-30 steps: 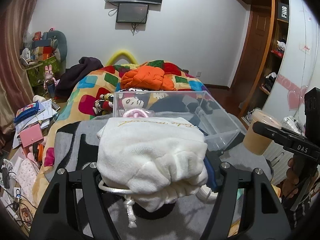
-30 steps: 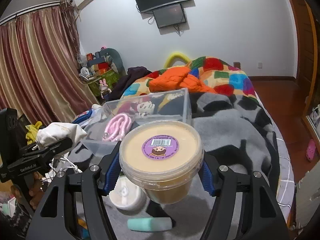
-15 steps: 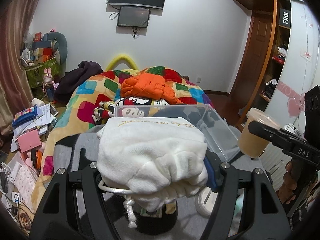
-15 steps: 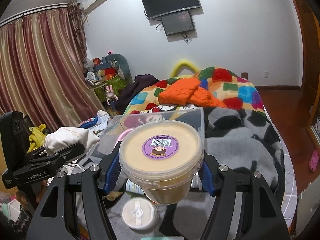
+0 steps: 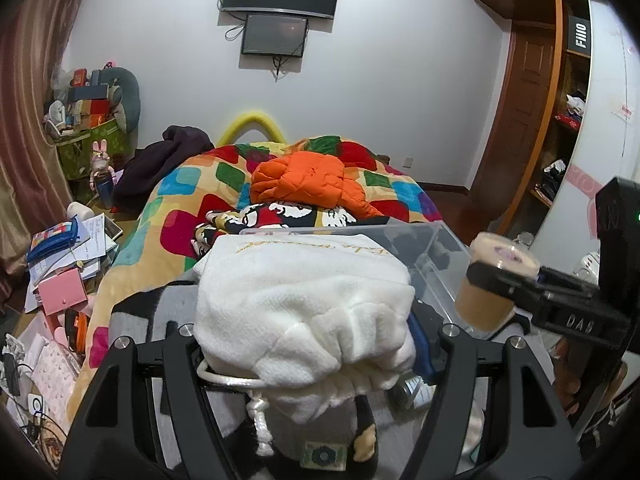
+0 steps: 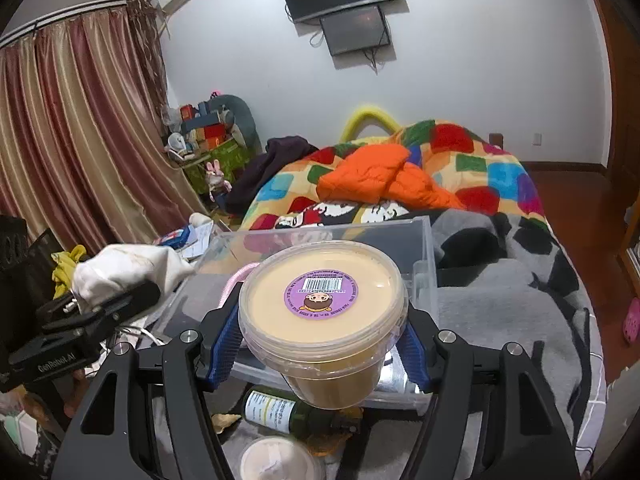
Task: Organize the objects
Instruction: 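Carry the cream tub with the right tool while the left tool carries the pouch over the bin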
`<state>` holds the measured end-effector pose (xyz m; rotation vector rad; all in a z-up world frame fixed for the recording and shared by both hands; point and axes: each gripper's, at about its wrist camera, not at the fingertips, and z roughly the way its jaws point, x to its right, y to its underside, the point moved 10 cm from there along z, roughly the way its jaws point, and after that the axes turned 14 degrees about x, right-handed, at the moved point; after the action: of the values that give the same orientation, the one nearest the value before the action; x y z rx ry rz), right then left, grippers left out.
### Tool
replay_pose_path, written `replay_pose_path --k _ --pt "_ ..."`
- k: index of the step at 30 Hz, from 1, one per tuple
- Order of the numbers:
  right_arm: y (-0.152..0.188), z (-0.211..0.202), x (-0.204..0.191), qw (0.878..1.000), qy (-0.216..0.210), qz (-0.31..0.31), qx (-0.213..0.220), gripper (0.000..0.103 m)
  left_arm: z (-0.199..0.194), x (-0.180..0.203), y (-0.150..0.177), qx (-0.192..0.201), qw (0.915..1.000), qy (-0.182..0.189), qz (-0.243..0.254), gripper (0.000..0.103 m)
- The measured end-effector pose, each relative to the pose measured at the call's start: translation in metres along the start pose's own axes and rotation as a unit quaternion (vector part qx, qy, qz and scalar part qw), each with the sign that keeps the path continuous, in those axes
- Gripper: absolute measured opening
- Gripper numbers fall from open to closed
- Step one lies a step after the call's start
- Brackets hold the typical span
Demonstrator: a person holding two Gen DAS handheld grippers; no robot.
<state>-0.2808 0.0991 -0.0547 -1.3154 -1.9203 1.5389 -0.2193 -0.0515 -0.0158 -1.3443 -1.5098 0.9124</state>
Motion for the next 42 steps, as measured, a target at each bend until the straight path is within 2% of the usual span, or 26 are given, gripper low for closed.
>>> replay_pose_path --k 22,36,42 --pt "0.015 0.044 0.003 0.999 0.01 -0.015 -0.032 0.063 0.058 0.003 0.013 -0.035 0.9994 -0.005 -0.002 0.069" --pt "0.033 0.053 0.002 0.997 0.019 -0.055 -0.049 0.063 0.082 0.0 0.038 -0.071 0.9974 -0.006 -0.009 0.069" --pt "0.036 0.053 0.002 0.996 0.023 -0.066 -0.05 0.063 0.086 0.004 0.045 -0.074 0.9969 -0.018 0.019 0.069"
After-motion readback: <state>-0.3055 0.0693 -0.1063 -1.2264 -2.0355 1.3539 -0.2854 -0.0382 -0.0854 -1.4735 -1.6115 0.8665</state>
